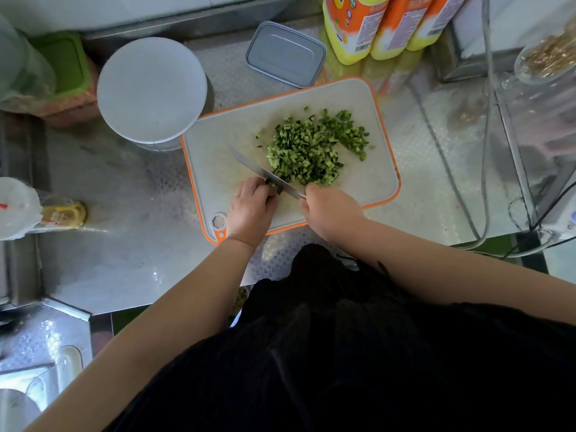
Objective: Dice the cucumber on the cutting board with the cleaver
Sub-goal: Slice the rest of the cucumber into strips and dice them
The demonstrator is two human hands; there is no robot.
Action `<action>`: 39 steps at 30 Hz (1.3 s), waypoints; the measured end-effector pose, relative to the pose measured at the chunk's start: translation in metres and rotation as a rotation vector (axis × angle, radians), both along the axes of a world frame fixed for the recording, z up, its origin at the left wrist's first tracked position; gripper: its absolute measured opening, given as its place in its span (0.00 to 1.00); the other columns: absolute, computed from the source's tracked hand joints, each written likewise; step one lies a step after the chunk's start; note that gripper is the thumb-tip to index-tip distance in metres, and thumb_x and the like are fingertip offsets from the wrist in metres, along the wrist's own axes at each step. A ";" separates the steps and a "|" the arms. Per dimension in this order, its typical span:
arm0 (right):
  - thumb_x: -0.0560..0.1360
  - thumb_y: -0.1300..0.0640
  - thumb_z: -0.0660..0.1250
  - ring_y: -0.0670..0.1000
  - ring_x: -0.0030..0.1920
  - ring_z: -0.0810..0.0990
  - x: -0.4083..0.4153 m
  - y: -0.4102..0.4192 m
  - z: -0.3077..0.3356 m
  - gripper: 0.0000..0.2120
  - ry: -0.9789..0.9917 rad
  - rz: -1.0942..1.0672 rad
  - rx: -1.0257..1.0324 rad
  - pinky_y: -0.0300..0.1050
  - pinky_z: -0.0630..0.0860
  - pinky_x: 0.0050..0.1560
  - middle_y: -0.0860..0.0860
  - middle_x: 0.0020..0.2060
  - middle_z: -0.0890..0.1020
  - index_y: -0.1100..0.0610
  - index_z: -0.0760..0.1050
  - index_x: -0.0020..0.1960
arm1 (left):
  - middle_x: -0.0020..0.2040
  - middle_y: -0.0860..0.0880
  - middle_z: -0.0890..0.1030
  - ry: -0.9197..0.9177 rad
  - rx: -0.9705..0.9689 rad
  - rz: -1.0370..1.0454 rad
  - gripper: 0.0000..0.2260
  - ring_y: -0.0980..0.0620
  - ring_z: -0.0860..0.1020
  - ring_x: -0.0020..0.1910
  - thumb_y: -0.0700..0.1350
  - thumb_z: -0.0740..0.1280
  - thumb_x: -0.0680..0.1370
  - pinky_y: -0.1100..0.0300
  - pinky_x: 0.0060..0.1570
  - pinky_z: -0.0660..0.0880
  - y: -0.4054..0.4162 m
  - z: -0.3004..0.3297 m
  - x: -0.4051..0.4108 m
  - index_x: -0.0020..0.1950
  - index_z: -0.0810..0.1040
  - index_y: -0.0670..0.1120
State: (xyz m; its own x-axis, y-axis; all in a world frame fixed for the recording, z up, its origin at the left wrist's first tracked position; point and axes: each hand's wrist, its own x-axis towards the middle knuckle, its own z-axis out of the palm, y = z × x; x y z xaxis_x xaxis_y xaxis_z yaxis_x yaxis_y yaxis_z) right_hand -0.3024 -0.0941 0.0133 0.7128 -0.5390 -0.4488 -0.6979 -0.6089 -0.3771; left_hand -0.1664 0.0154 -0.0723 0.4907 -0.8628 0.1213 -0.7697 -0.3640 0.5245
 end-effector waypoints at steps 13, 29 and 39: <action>0.82 0.53 0.55 0.56 0.39 0.72 0.002 -0.008 -0.020 0.11 0.073 -0.114 0.140 0.46 0.66 0.37 0.53 0.36 0.72 0.59 0.68 0.46 | 0.44 0.43 0.79 -0.069 -0.087 -0.058 0.07 0.43 0.76 0.43 0.42 0.68 0.76 0.53 0.40 0.74 0.001 -0.009 0.007 0.42 0.82 0.39; 0.80 0.60 0.56 0.58 0.41 0.75 0.001 0.010 0.002 0.08 0.092 0.011 0.003 0.47 0.67 0.38 0.57 0.43 0.79 0.62 0.71 0.53 | 0.44 0.42 0.79 0.015 -0.044 0.005 0.13 0.40 0.77 0.44 0.46 0.62 0.75 0.52 0.40 0.76 0.006 0.005 -0.003 0.44 0.82 0.38; 0.82 0.54 0.55 0.56 0.42 0.74 -0.001 -0.002 -0.008 0.12 0.077 -0.101 0.174 0.47 0.67 0.40 0.54 0.39 0.73 0.61 0.71 0.49 | 0.45 0.44 0.79 -0.038 -0.082 -0.002 0.09 0.44 0.76 0.43 0.43 0.66 0.76 0.58 0.42 0.72 0.008 -0.002 -0.001 0.44 0.82 0.39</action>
State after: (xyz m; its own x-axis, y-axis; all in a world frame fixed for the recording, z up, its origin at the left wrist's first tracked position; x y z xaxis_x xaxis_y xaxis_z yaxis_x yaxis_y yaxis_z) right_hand -0.3033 -0.0956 0.0051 0.6191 -0.5150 -0.5928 -0.7828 -0.4650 -0.4135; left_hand -0.1675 0.0234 -0.0745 0.4827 -0.8503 0.2097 -0.7902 -0.3196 0.5230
